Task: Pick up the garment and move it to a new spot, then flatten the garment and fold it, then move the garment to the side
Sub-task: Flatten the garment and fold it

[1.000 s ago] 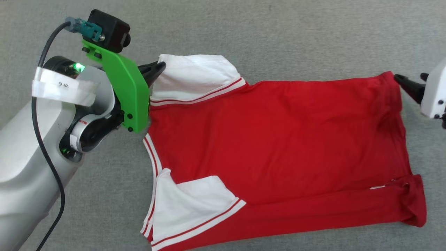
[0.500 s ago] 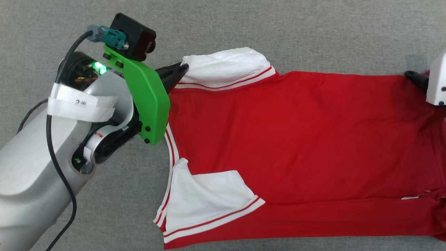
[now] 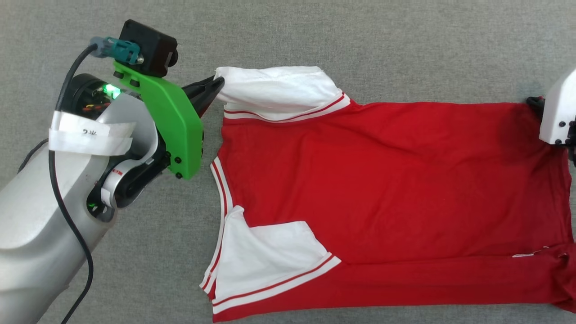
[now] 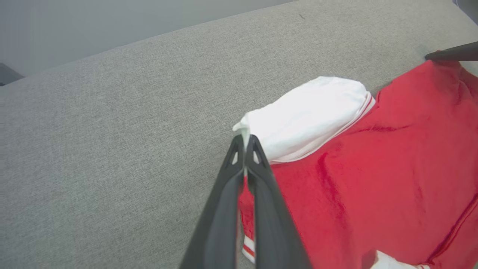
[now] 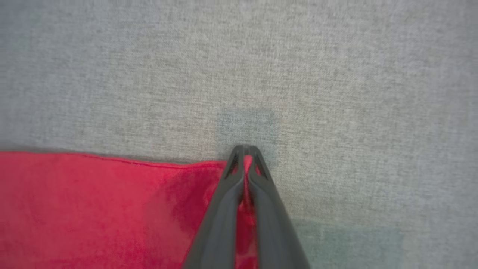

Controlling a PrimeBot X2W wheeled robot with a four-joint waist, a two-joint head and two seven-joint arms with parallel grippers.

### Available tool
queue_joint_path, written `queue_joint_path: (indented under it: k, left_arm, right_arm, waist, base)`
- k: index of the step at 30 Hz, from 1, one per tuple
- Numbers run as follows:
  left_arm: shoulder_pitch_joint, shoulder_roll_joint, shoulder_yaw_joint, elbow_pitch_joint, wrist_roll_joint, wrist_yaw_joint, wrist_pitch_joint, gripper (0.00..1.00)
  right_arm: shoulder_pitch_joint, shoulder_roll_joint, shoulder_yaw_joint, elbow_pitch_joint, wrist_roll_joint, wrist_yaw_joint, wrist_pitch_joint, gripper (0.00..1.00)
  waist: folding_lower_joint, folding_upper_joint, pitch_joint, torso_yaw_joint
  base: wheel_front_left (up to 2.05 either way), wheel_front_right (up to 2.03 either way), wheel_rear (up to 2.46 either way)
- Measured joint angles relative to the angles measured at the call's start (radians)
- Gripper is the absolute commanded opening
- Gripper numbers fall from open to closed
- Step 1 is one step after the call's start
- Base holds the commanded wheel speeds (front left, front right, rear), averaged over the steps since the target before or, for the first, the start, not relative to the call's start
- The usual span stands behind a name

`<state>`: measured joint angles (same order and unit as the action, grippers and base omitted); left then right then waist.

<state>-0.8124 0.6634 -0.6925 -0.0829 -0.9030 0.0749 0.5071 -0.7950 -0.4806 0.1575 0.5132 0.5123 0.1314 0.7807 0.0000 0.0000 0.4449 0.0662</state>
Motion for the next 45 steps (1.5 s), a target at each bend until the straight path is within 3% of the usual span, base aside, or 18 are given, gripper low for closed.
queue_joint_path:
  k: [7, 8, 19, 38, 45]
  left_arm:
    - [0.038, 0.0, 0.017, 0.043, -0.004, 0.005, -0.046, 0.0]
    - [0.059, 0.004, 0.025, 0.049, -0.008, 0.01, -0.065, 0.0]
    - [0.157, 0.023, 0.028, 0.053, -0.023, 0.027, -0.103, 0.0]
    - [0.472, 0.058, -0.014, -0.047, -0.075, 0.104, -0.181, 0.0]
    - [0.566, 0.06, -0.048, -0.038, -0.093, 0.105, -0.191, 0.0]
  right_arm:
    - [0.032, -0.01, 0.007, 0.005, 0.037, 0.0, -0.144, 0.0]
    - [0.041, -0.022, 0.007, 0.005, 0.063, 0.0, -0.209, 0.0]
    - [0.145, -0.07, 0.011, -0.025, 0.165, 0.0, -0.382, 0.0]
    - [0.514, -0.132, -0.001, -0.189, 0.342, 0.0, -0.478, 0.0]
    - [0.621, -0.132, -0.018, -0.236, 0.38, 0.0, -0.479, 0.0]
  waist:
    - [0.0, 0.0, -0.052, -0.014]
    - [0.0, 0.0, -0.077, -0.019]
    - [0.0, 0.0, -0.177, -0.028]
    - [0.0, 0.0, -0.347, -0.016]
    - [-0.0001, 0.0, -0.367, -0.001]
  base:
    - [0.0, 0.0, 0.0]
    - [0.0, 0.0, 0.0]
    - [0.0, 0.0, 0.0]
    - [0.0, 0.0, 0.0]
    - [0.0, 0.0, 0.0]
